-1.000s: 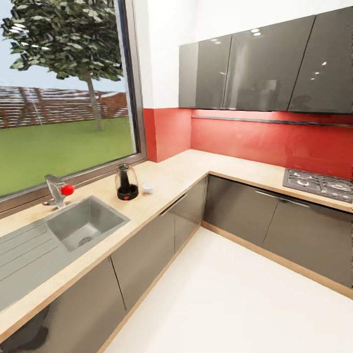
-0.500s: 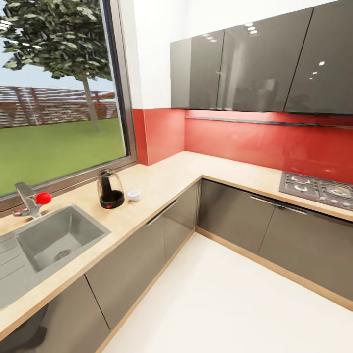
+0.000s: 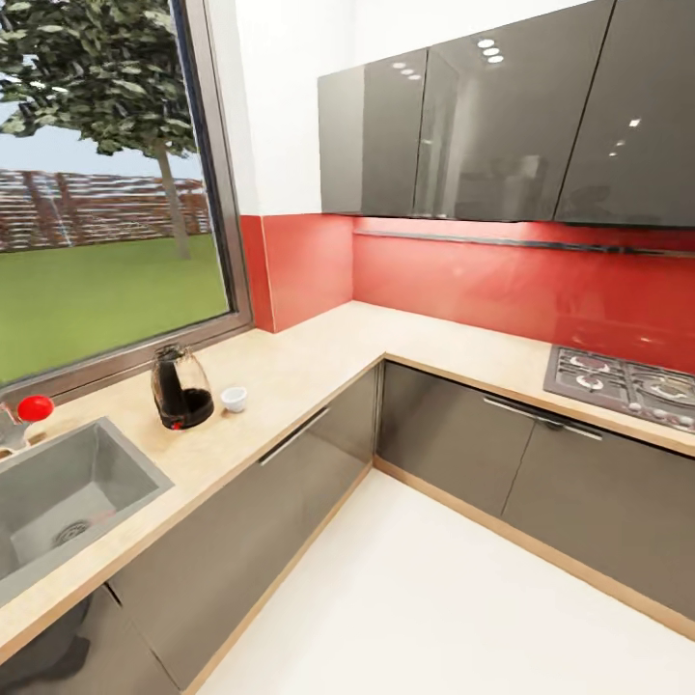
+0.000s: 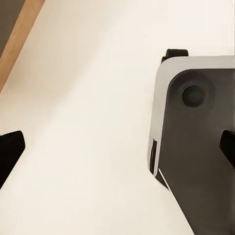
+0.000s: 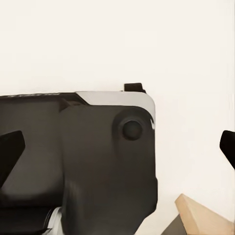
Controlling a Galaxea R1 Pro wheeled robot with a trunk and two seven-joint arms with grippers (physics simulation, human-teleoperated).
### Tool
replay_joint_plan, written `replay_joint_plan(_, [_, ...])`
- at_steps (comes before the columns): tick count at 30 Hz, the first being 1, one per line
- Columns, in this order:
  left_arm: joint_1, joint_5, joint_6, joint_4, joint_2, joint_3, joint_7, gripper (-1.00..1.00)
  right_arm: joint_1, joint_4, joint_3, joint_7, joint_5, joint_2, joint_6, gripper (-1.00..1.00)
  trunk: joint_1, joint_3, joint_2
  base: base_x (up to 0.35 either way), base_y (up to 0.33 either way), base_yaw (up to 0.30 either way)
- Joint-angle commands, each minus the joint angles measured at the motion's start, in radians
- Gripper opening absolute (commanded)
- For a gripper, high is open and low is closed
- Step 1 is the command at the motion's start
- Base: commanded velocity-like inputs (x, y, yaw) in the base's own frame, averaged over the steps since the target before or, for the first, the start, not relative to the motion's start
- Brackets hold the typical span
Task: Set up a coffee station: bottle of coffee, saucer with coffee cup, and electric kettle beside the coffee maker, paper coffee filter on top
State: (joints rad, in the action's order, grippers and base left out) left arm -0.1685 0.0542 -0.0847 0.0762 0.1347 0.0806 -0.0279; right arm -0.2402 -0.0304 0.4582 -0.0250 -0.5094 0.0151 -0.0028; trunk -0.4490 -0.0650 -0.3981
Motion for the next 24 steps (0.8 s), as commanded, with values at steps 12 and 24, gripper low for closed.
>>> replay_joint_plan(12, [0.0,0.006,-0.006,0.002,0.0,0.007,-0.001,1.0,-0.001,-0.001,0.009,-0.003,-0.009,-0.003,0.0,1.0,-0.001,-0.002,-0.002,0.286,-0.201,0.0])
replay_joint_plan(24, [0.0,0.006,-0.006,0.002,-0.001,0.008,-0.001,1.0,-0.001,0.0,0.01,-0.004,-0.009,-0.003,0.0,1.0,-0.001,-0.002,-0.002,0.283,-0.21,0.173])
